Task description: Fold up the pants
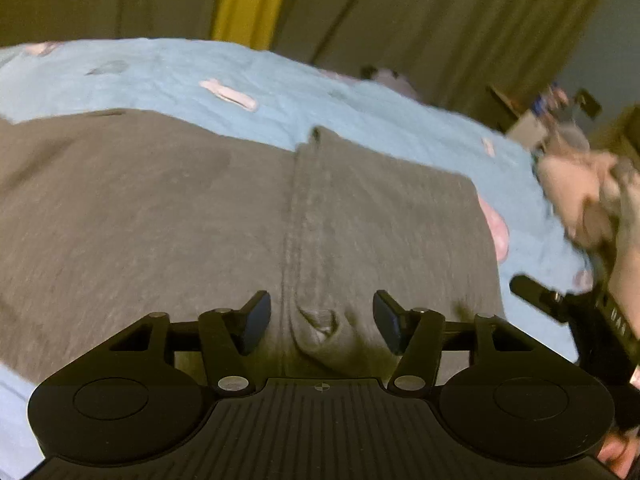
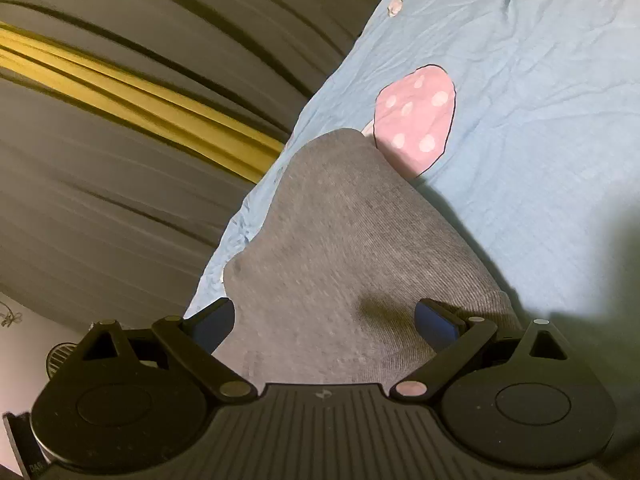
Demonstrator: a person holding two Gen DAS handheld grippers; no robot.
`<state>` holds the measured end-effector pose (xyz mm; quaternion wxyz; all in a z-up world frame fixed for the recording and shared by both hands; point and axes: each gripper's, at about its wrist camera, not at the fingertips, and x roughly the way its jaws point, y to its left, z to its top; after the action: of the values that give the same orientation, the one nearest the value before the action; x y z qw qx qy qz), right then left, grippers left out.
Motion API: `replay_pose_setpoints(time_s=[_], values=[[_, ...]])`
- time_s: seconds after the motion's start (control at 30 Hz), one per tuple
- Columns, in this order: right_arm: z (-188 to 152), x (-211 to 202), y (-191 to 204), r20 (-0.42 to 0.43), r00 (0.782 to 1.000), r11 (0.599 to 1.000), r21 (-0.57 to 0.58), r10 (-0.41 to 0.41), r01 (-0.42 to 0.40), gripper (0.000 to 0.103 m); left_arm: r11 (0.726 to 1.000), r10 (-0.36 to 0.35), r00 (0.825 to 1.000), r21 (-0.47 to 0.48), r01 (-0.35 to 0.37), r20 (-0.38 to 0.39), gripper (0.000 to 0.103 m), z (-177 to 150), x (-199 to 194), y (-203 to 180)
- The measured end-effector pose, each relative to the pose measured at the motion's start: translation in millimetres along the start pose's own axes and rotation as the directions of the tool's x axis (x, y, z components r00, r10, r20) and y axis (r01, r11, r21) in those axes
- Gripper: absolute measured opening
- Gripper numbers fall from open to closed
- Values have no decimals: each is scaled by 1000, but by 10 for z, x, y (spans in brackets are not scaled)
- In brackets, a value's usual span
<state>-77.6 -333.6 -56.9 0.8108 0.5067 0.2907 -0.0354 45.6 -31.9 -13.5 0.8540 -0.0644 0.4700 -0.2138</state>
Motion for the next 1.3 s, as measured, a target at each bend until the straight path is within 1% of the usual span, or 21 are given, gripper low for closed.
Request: replay_pose_setpoints(time_s=[0.03,0.07,0.13,0.2,0.23,0.3,0.43,0.53,0.6,0.67,0.73,0.8,0.87,0.9,0.97,1.03,1.1,1.13,1.17,1.2,1.3], values=[[-2,0,4,0,1000,1000,-5,-2,2,97,1000,6,1000,10,-6,-20,48,-6,29,-13],[-5,-2,9,0,1000,1000,-9,-5,5,97,1000,5,999,15,-5,-44,32,-13,64,-29],[-13,-9,17,1,1000,1000,-20,-10,10,97,1000,-9,998,19,10,-57,30,-44,82,-34],[-18,5,36,0,1000,999,-34,-19,19,97,999,8,998,37,-6,-65,27,-63,108,-54],[-19,12,42,-2,1000,999,-41,-24,24,97,999,14,997,46,-10,-72,22,-65,132,-59],[-26,20,58,-3,999,998,-56,-32,32,97,998,16,997,62,-11,-81,6,-80,152,-56],[-43,-6,86,7,999,996,-74,-39,40,97,998,24,998,68,-20,-56,5,-150,50,-33],[-38,6,77,2,999,997,-71,-39,39,97,1000,4,997,18,-3,-80,5,-273,39,95],[-32,19,72,-6,999,997,-69,-38,38,97,999,19,996,40,-15,-87,5,-350,87,107],[-28,23,74,-6,999,996,-74,-42,42,97,997,25,998,72,-20,-66,8,-330,62,55],[-24,21,71,-5,999,997,-72,-41,41,97,998,26,998,55,-23,-49,19,-236,20,63],[-14,19,55,-5,999,997,-62,-37,37,97,999,33,999,15,-33,15,57,-89,-41,107],[-5,27,43,-7,999,998,-55,-35,34,97,1000,24,998,-9,-23,55,66,61,-50,139],[-3,32,41,-9,999,998,-58,-34,34,97,1000,-3,999,-9,3,51,66,158,-3,154],[-5,44,53,-11,999,997,-71,-38,37,98,1000,-17,1000,-23,17,15,66,294,149,179],[-12,55,68,-13,999,995,-85,-43,42,98,999,-28,999,-44,26,-38,60,379,348,211],[-19,59,80,-12,999,995,-92,-47,45,98,997,-20,994,-72,13,-109,38,410,577,255],[-20,62,84,-11,999,995,-93,-47,46,98,996,-33,990,-90,21,-135,35,383,632,282],[-21,65,84,-11,999,995,-93,-47,46,98,991,-71,987,-123,53,-147,35,367,680,327],[-21,69,84,-12,999,995,-93,-47,46,98,985,-106,984,-150,84,-143,35,350,698,369],[-18,91,91,-13,999,994,-104,-49,47,99,974,-149,979,-195,120,-143,36,349,765,466]])
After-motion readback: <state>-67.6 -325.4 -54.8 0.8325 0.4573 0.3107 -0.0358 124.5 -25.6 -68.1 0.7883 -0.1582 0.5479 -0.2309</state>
